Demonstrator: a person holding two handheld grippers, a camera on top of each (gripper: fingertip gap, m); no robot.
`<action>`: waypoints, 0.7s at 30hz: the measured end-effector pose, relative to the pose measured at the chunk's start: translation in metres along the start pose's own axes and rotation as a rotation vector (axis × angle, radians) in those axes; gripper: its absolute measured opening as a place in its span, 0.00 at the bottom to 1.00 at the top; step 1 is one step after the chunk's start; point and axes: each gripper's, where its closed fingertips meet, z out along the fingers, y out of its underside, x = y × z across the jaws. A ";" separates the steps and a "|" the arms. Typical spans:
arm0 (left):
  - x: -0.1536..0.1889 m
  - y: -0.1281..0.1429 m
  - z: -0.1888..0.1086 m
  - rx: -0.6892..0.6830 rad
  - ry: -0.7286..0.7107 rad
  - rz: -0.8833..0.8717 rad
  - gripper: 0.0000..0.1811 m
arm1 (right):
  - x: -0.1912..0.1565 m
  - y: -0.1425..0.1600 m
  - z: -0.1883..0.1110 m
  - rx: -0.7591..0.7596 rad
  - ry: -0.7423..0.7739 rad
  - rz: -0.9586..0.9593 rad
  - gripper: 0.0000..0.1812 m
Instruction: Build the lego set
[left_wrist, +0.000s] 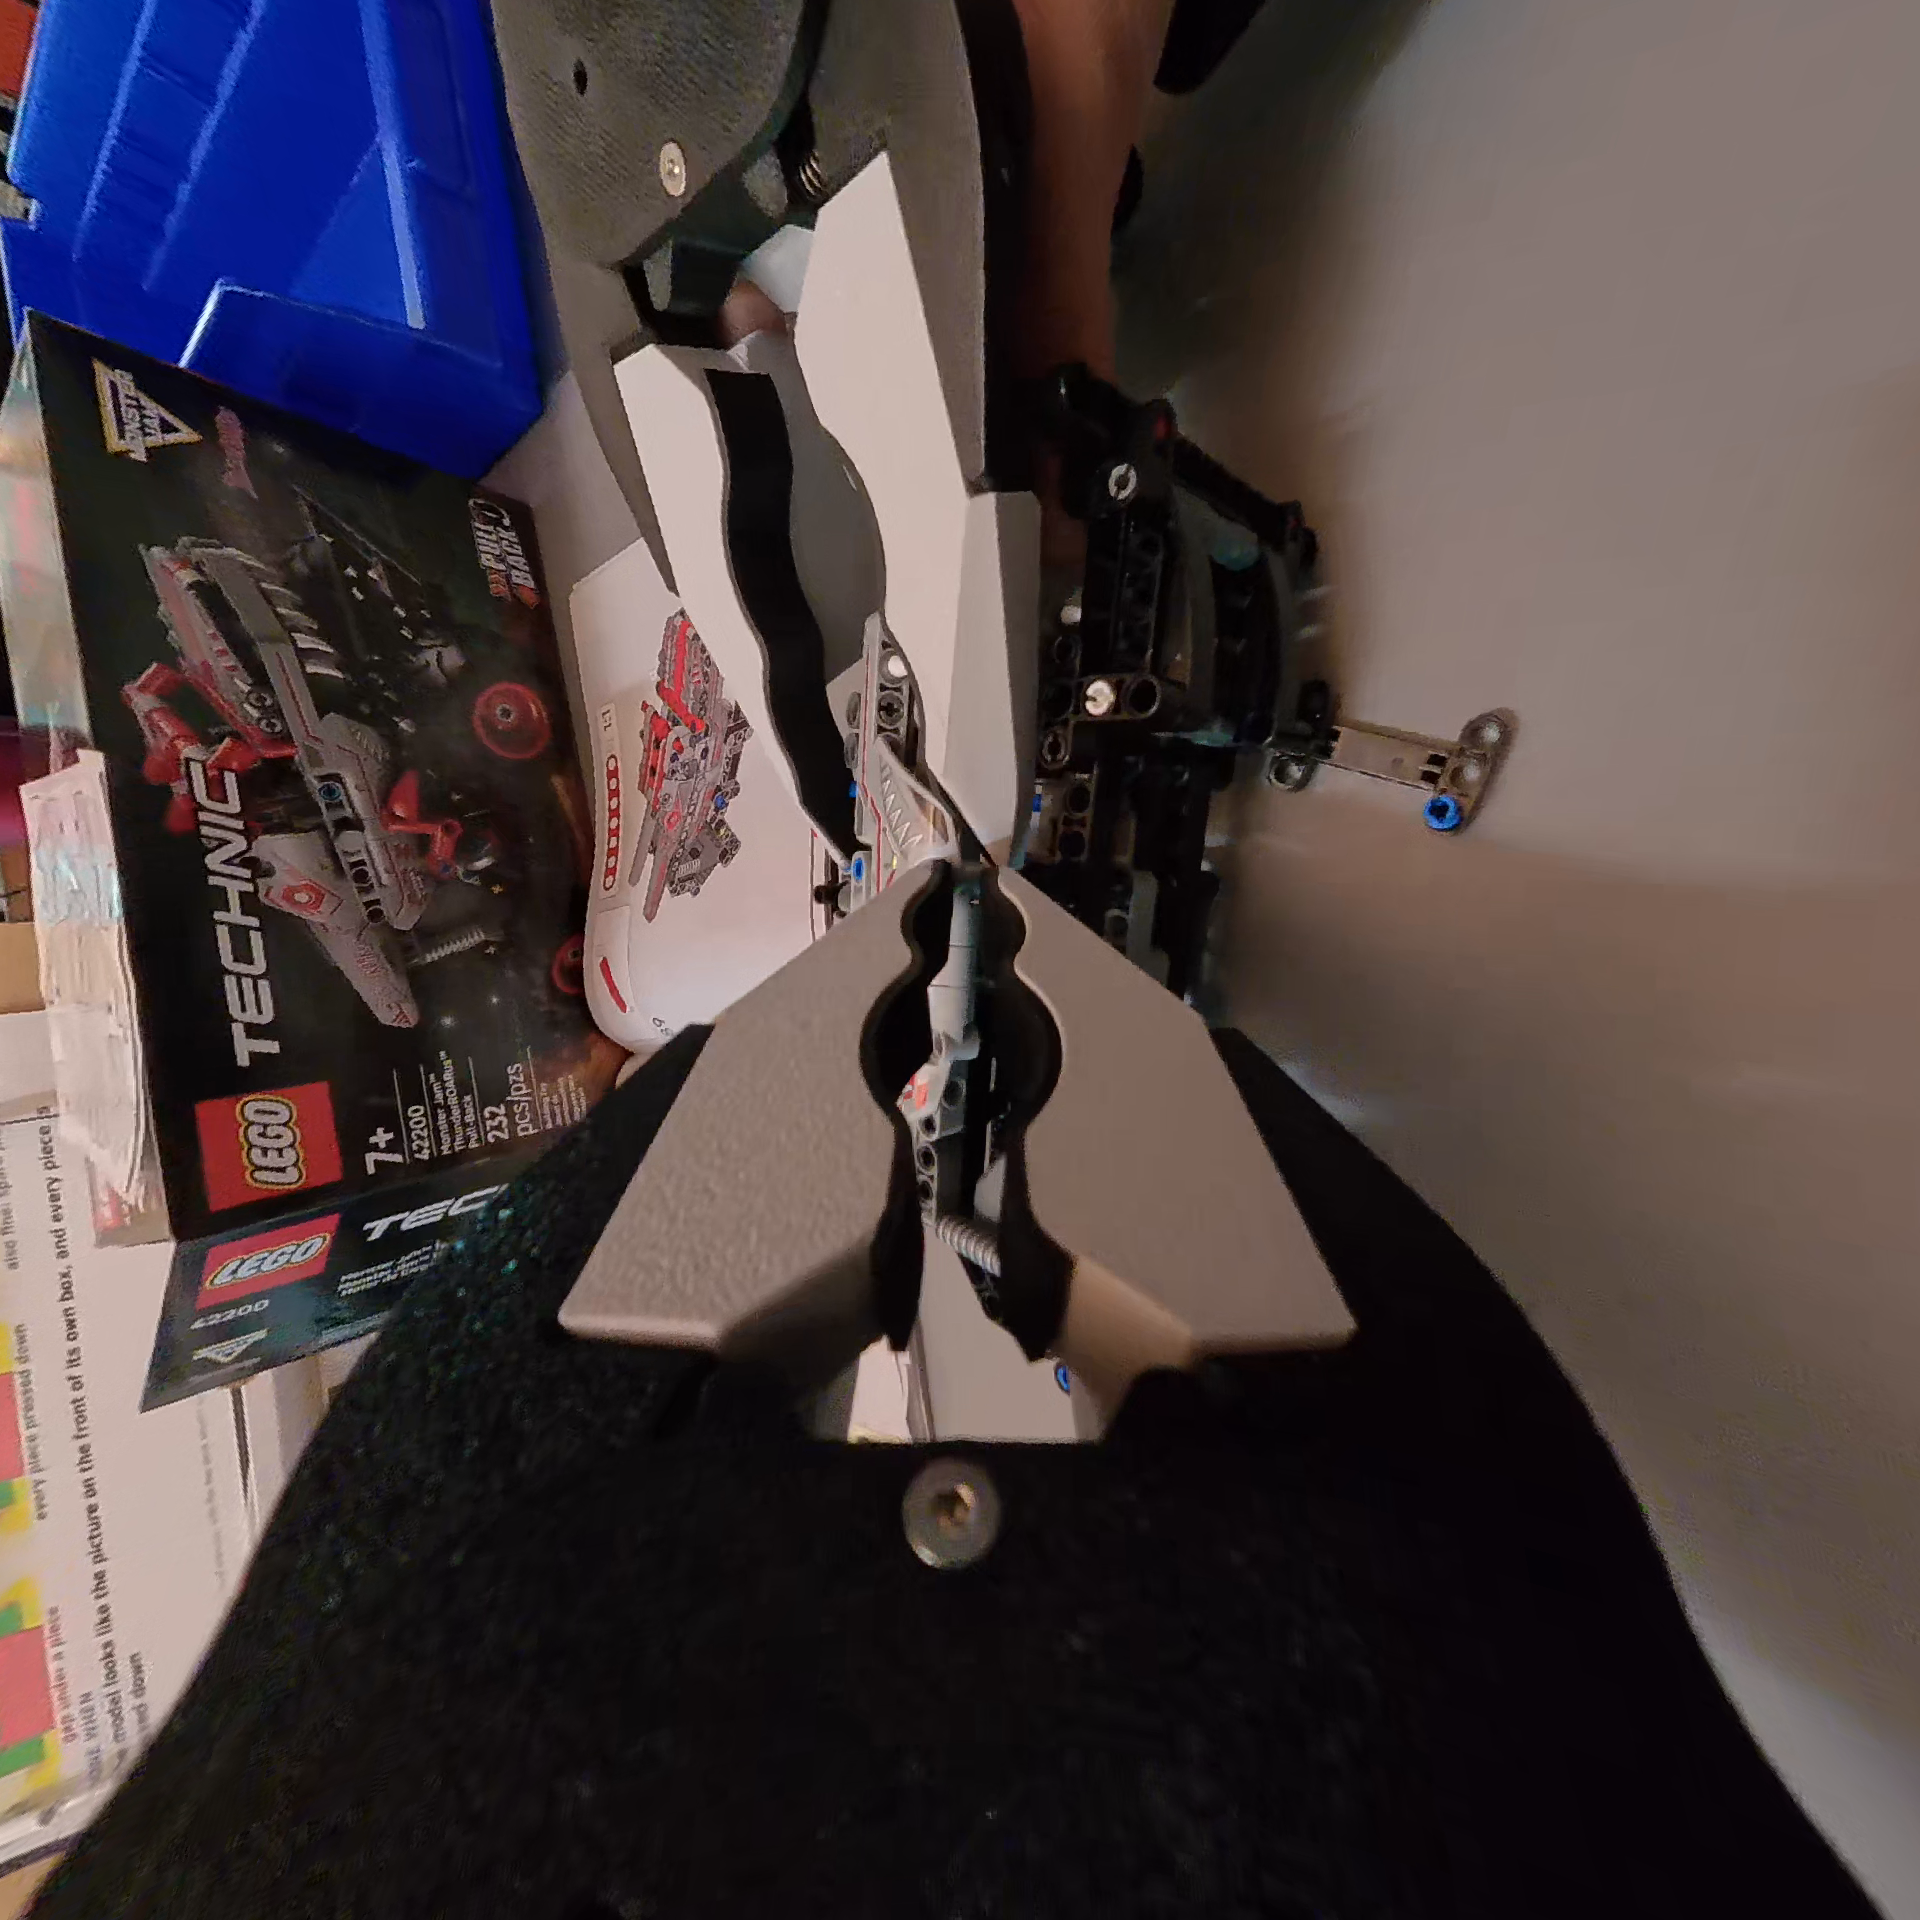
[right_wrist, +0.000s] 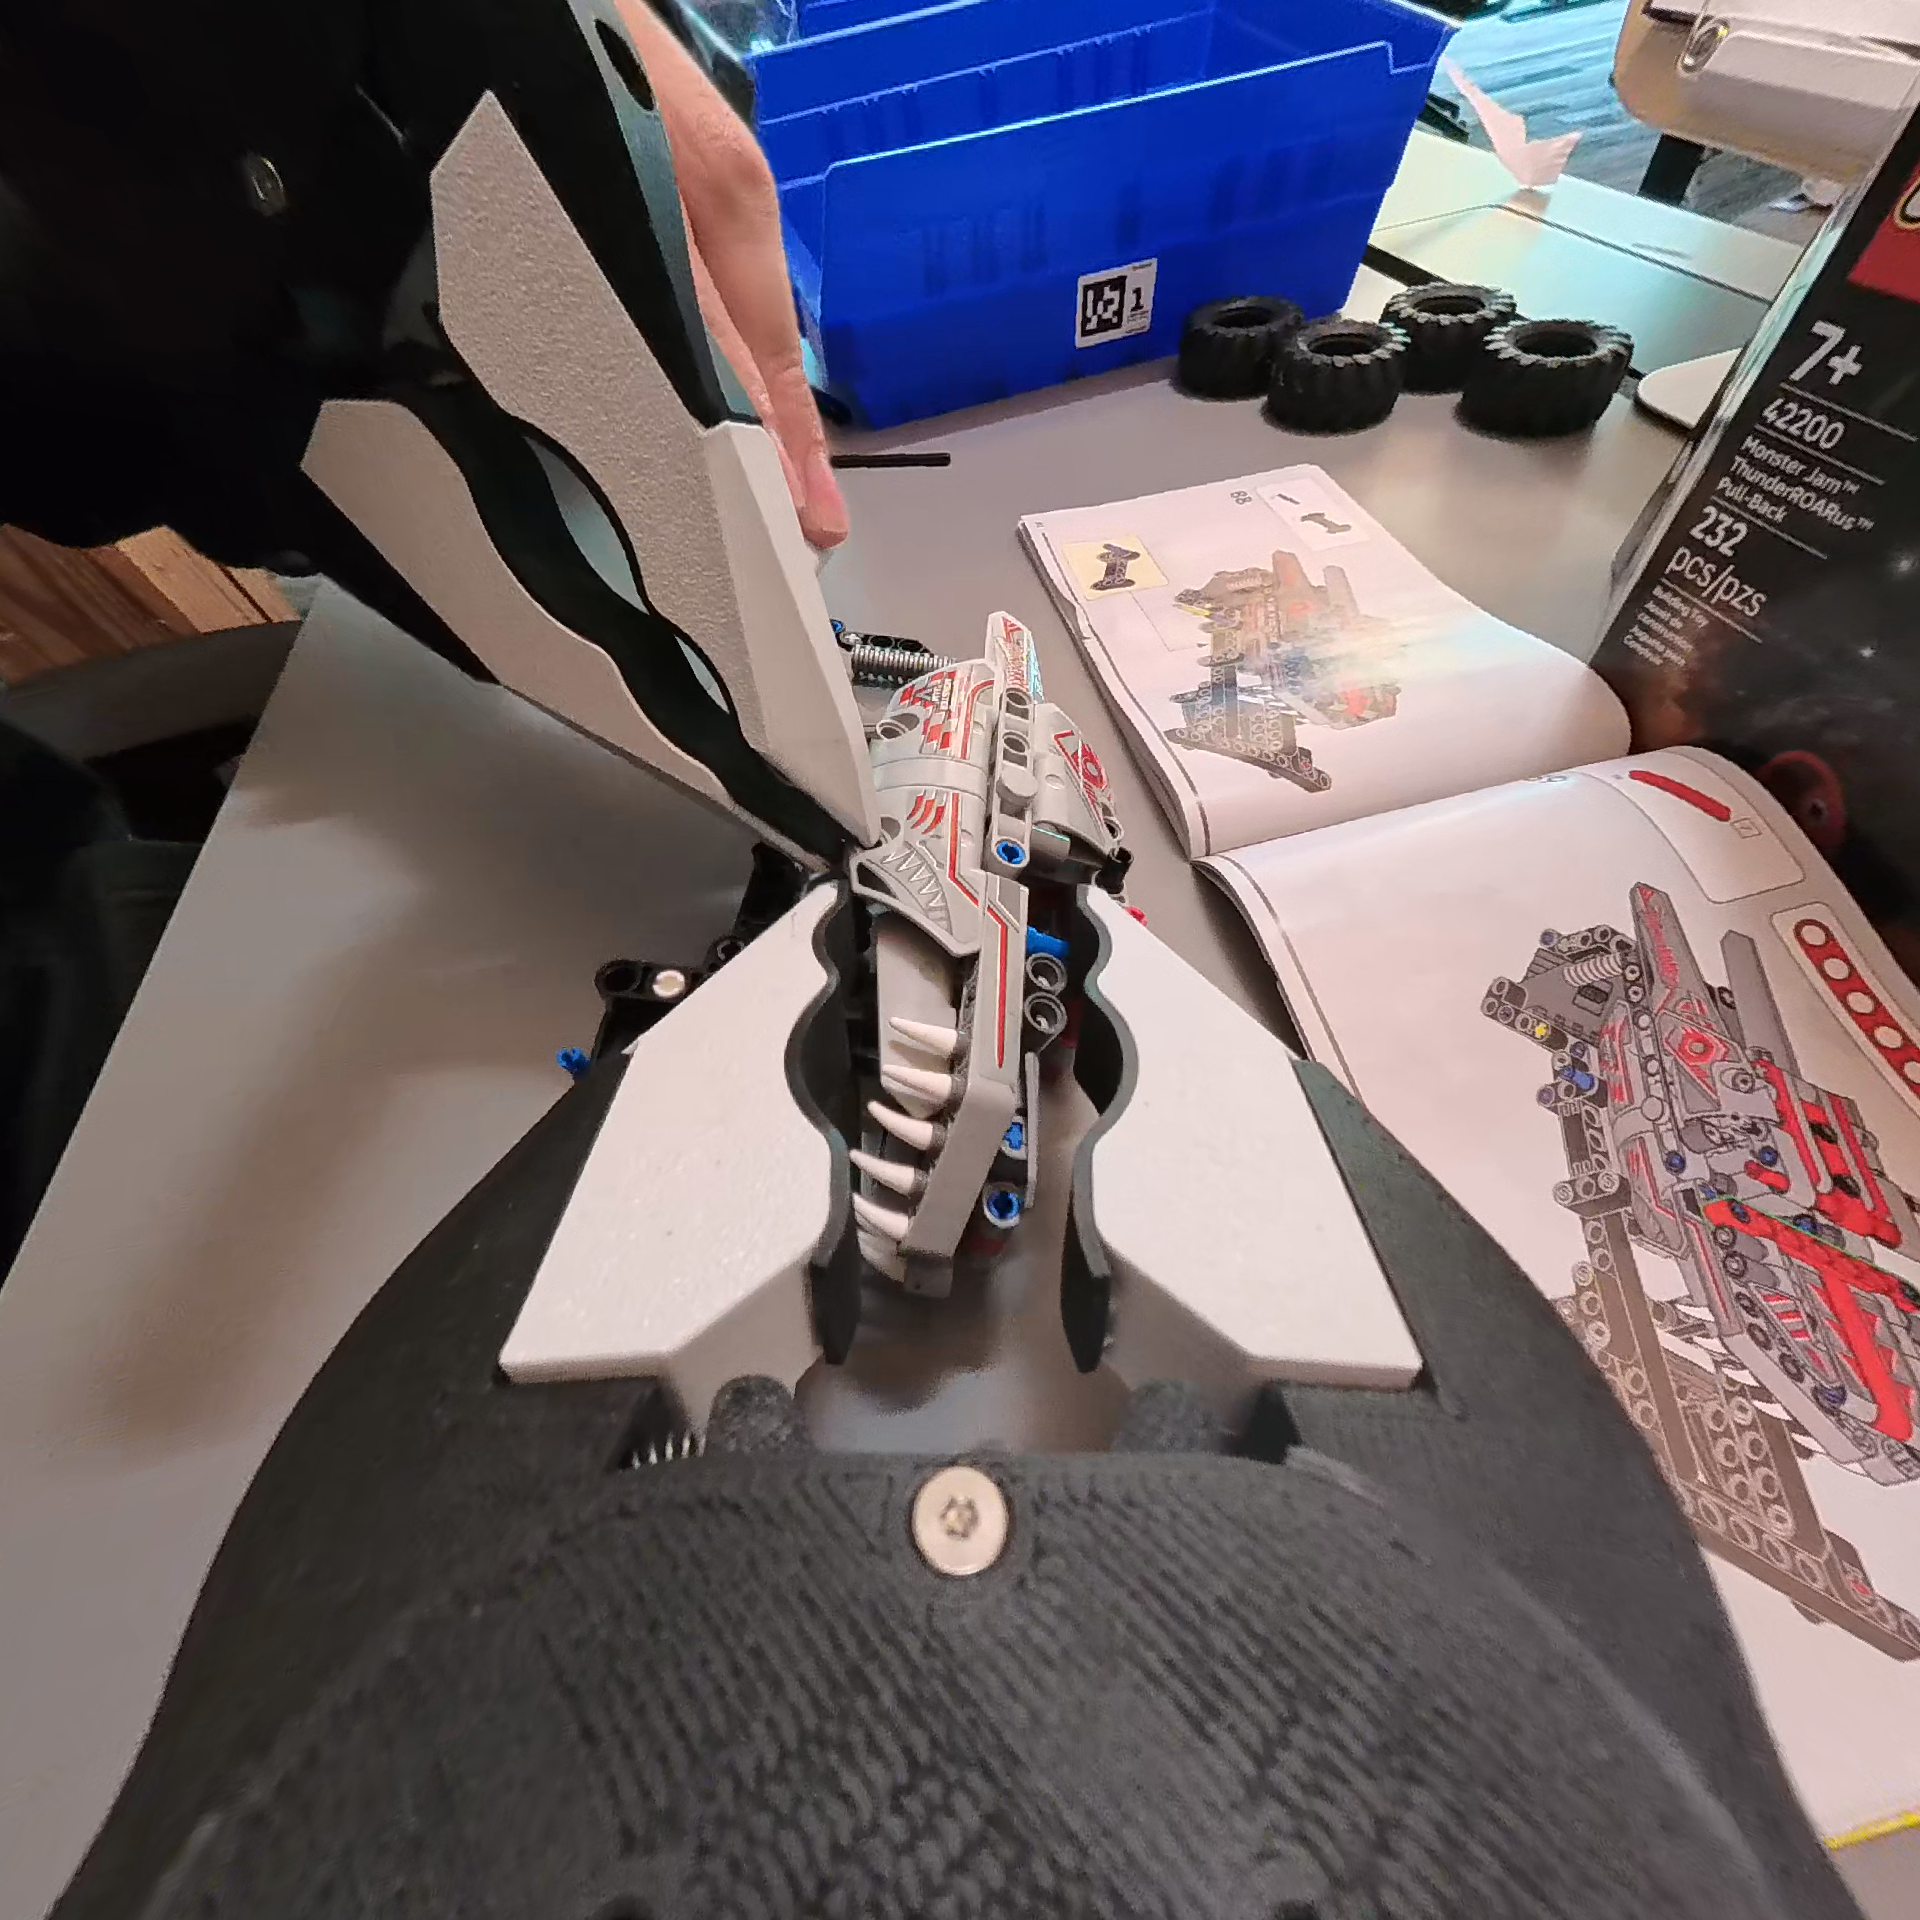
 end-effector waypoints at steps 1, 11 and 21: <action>0.000 0.001 0.000 -0.006 -0.006 -0.002 0.01 | 0.000 0.000 0.001 0.000 0.006 -0.003 0.22; -0.002 0.004 -0.001 -0.035 -0.033 -0.004 0.01 | 0.002 -0.001 0.005 -0.004 0.042 -0.018 0.22; -0.002 0.004 -0.001 -0.048 -0.034 -0.001 0.00 | 0.003 -0.001 0.005 -0.006 0.061 -0.036 0.22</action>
